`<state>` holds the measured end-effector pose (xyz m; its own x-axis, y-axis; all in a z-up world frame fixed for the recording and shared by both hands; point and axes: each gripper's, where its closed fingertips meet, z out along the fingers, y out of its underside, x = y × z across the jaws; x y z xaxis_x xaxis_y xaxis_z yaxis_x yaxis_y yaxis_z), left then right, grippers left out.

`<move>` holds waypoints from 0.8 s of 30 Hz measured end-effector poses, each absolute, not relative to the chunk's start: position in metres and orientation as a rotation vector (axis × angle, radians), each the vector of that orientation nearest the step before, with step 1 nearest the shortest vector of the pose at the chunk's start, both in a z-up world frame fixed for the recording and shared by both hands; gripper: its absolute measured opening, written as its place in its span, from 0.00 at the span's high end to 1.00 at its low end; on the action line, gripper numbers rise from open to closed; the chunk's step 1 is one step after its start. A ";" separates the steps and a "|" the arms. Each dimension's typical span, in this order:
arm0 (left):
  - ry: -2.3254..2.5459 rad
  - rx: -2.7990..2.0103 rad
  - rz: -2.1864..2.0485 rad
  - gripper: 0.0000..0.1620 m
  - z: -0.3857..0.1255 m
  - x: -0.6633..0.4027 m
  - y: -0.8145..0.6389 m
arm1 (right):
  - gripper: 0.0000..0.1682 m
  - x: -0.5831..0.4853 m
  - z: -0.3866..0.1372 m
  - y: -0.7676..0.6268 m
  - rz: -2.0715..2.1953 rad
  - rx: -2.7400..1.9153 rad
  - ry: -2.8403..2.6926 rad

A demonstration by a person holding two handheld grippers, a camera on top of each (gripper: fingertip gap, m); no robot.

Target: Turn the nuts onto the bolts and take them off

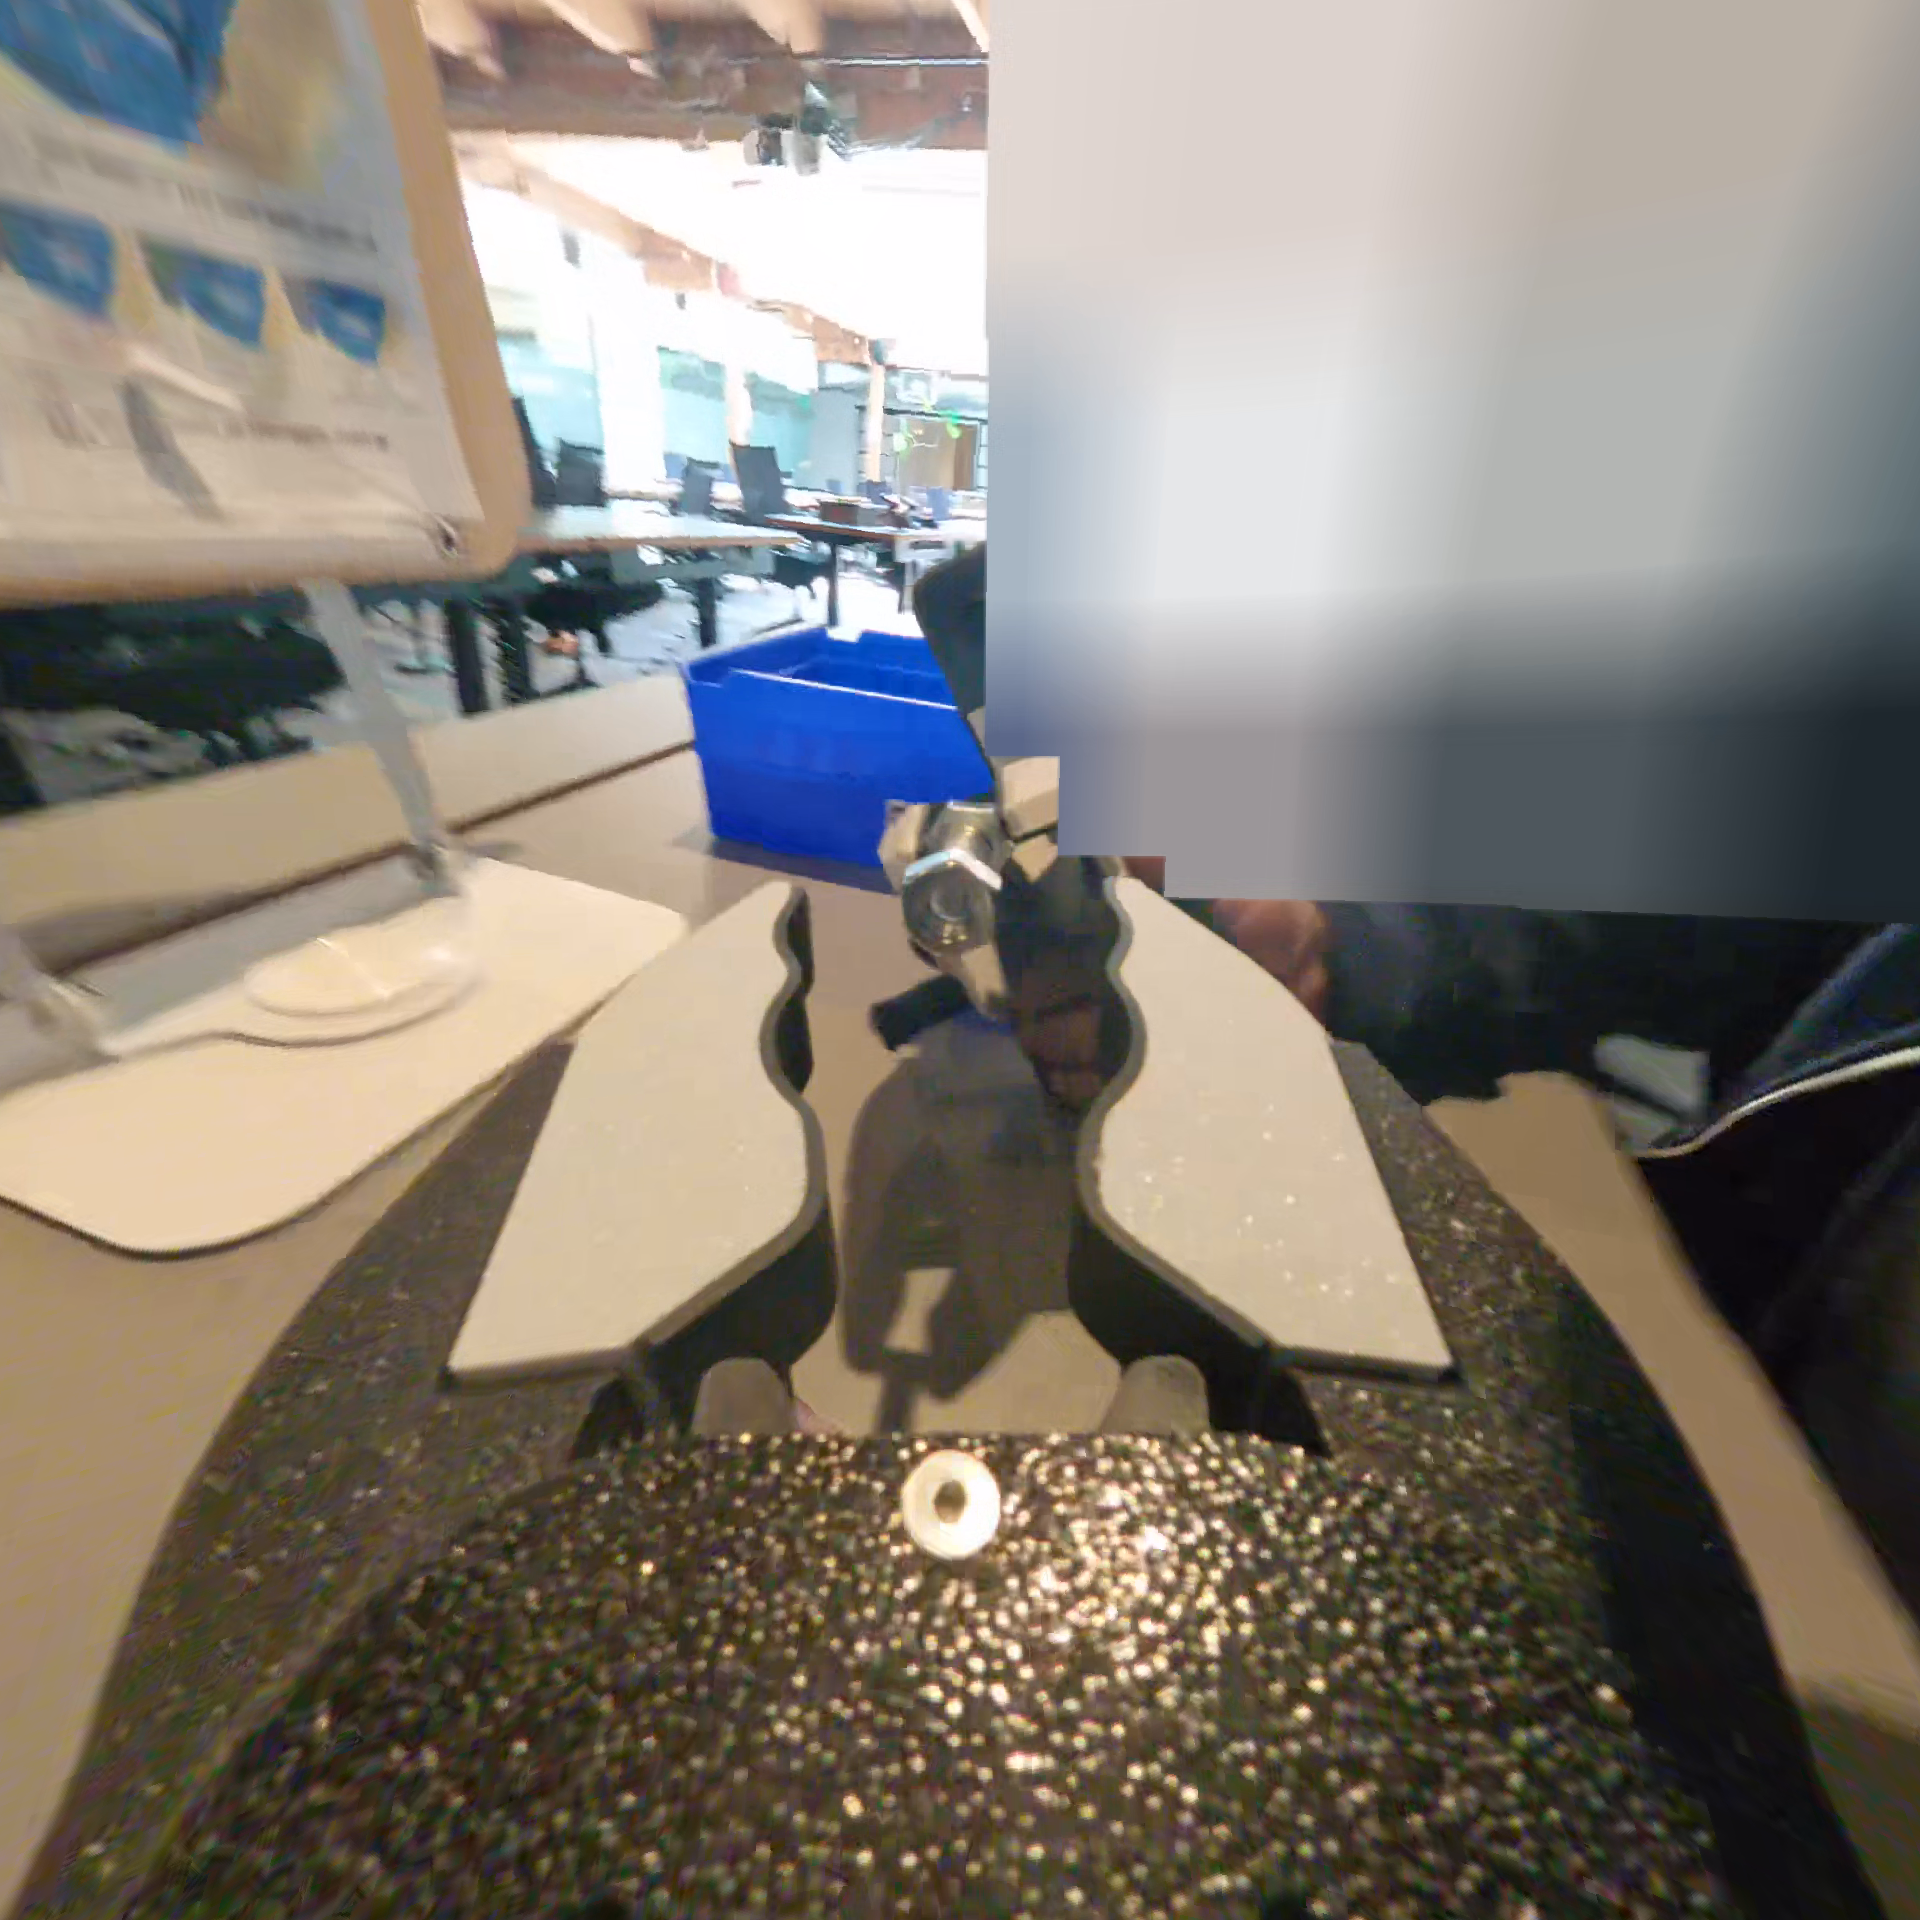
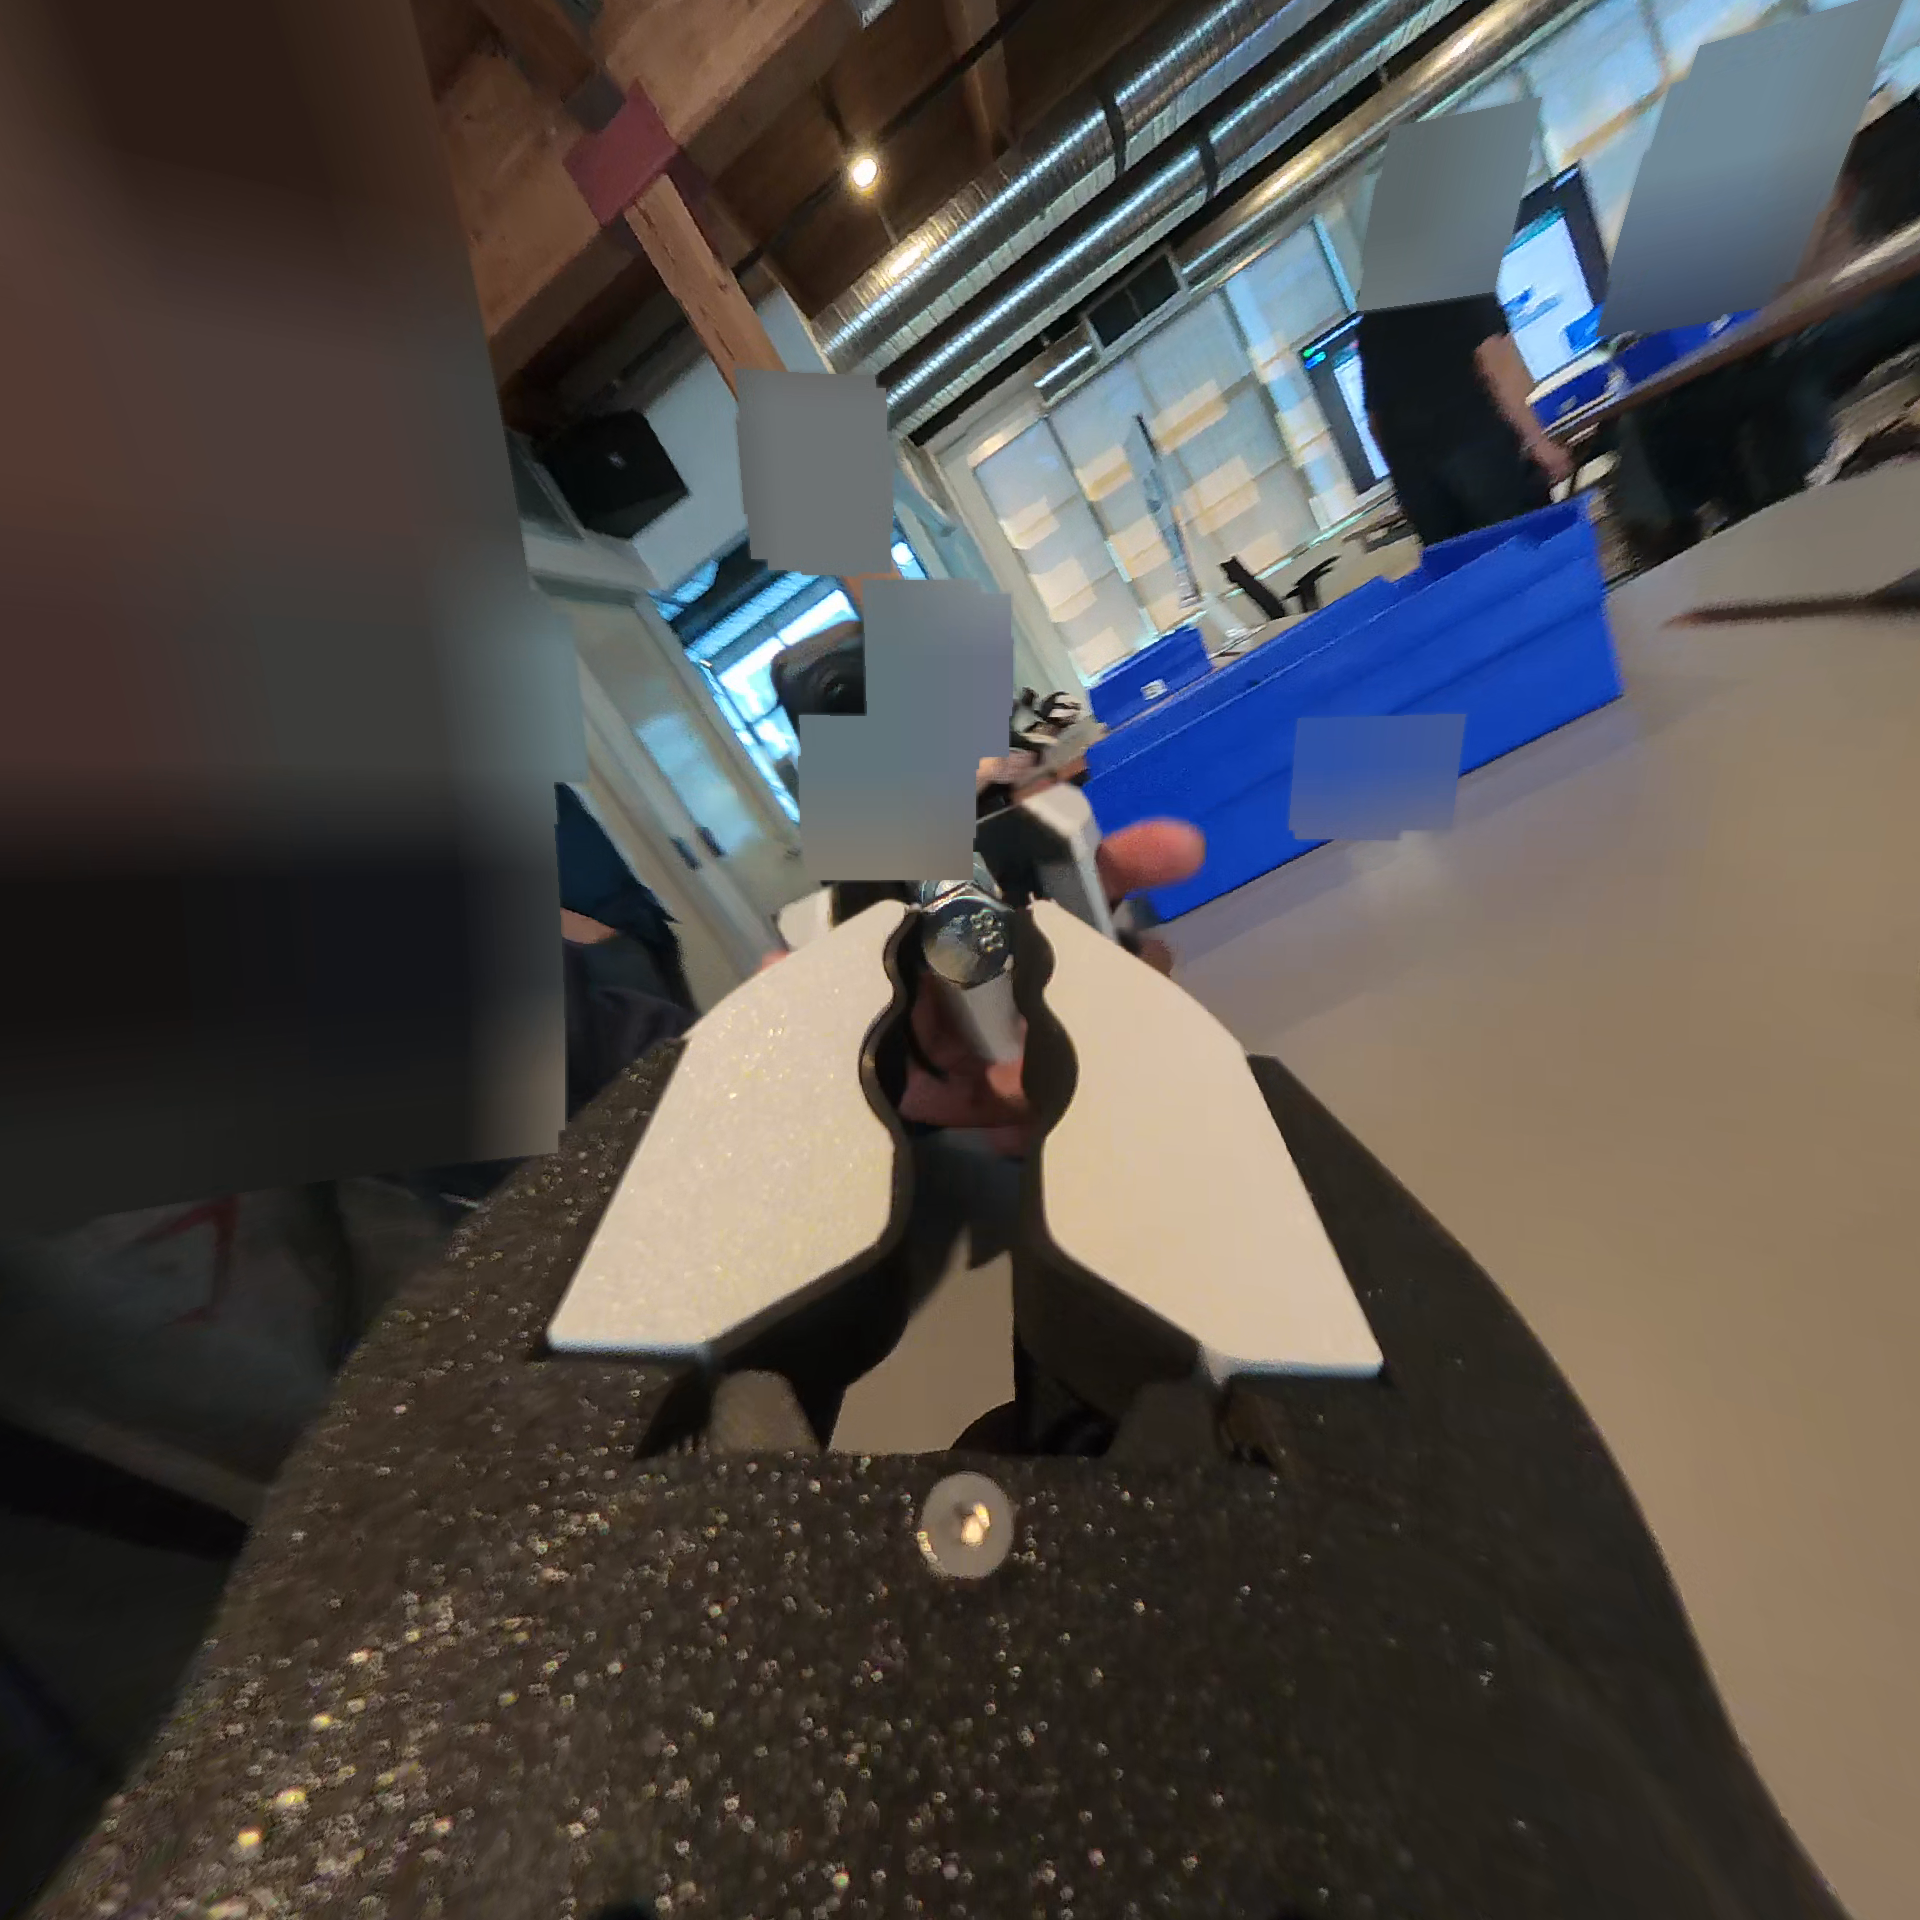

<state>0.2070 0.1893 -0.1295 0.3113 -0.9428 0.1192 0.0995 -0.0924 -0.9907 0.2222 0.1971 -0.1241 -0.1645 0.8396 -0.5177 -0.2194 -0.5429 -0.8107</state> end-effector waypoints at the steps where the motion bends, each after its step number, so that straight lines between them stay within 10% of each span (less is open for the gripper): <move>1: 0.837 -1.391 -1.137 0.69 -0.130 0.209 0.189 | 0.91 0.223 -0.124 0.198 1.772 -1.343 -0.766; 12: 0.442 -1.598 -1.891 0.77 -0.132 0.207 0.190 | 0.91 0.225 -0.121 0.198 1.395 -1.288 -0.965; 24: 0.621 -1.584 -1.700 0.90 -0.136 0.211 0.185 | 0.91 0.219 -0.124 0.191 1.382 -1.283 -1.018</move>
